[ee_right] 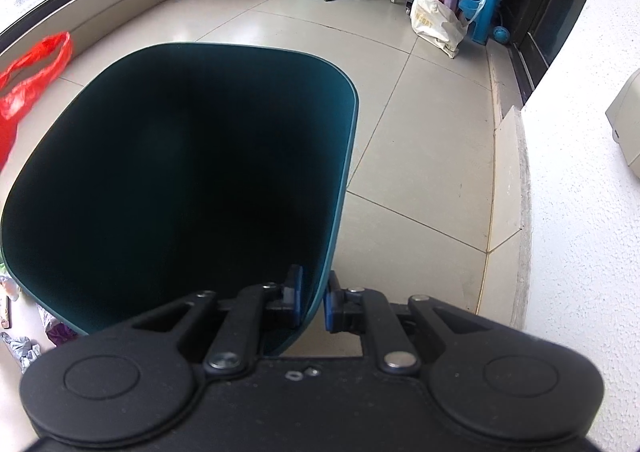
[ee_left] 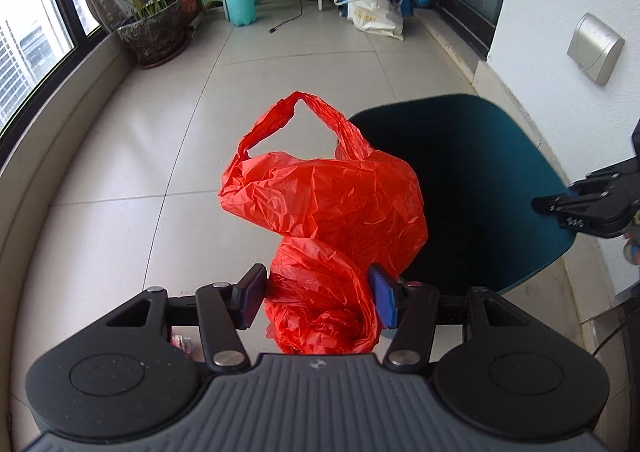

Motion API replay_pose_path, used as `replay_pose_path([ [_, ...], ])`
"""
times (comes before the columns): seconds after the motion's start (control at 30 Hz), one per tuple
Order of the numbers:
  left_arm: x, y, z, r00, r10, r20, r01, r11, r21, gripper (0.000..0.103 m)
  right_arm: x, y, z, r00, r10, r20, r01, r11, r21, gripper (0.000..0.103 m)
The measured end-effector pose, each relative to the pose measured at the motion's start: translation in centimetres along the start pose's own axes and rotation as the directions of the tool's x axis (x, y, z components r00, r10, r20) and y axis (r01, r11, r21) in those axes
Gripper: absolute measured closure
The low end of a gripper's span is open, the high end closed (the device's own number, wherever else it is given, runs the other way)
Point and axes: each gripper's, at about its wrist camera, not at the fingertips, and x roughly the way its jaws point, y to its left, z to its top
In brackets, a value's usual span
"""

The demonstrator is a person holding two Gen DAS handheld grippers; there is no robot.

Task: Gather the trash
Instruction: 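Lift the red bag with the left gripper and release it into the wastebasket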

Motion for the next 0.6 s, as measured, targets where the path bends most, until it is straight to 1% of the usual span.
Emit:
replay_pose_path([
  [0.07, -1.2, -0.1, 1.3, 0.999, -0.034, 0.028, 0.034, 0.999, 0.011, 0.048, -0.3, 0.3, -0.1, 1.0, 0.008, 0.007, -0.008, 1.0, -0.005, 0.094],
  [0.13, -1.6, -0.7, 2.4, 0.997, -0.059, 0.044, 0.058, 0.998, 0.027, 0.048, -0.7, 0.7, -0.3, 1.0, 0.015, 0.015, -0.015, 1.0, -0.011, 0.094],
  [0.2, -1.1, -1.6, 3.4, 0.996, -0.081, 0.047, 0.078, 0.996, 0.046, 0.048, -1.0, 1.2, -0.3, 1.0, 0.023, 0.019, -0.022, 1.0, -0.019, 0.094],
  [0.27, -0.1, -3.0, 4.1, 0.995, -0.086, 0.043, 0.083, 0.994, 0.067, 0.048, -1.3, 1.6, -0.2, 0.999, 0.035, 0.02, -0.035, 0.999, -0.019, 0.094],
  [0.37, 2.8, -4.8, 5.1, 0.994, -0.111, 0.003, 0.111, 0.99, 0.086, 0.048, -1.6, 2.0, -0.2, 0.998, 0.048, 0.027, -0.047, 0.998, -0.032, 0.094],
  [0.47, 6.2, -7.1, 4.8, 0.992, -0.111, -0.063, 0.117, 0.988, 0.103, 0.048, -1.9, 2.3, -0.2, 0.998, 0.056, 0.035, -0.055, 0.998, -0.032, 0.094],
  [0.6, 10.7, -8.4, 4.6, 0.985, -0.093, -0.147, 0.109, 0.989, 0.103, 0.048, -2.1, 2.1, -0.3, 0.998, 0.058, 0.038, -0.057, 0.998, -0.024, 0.094],
])
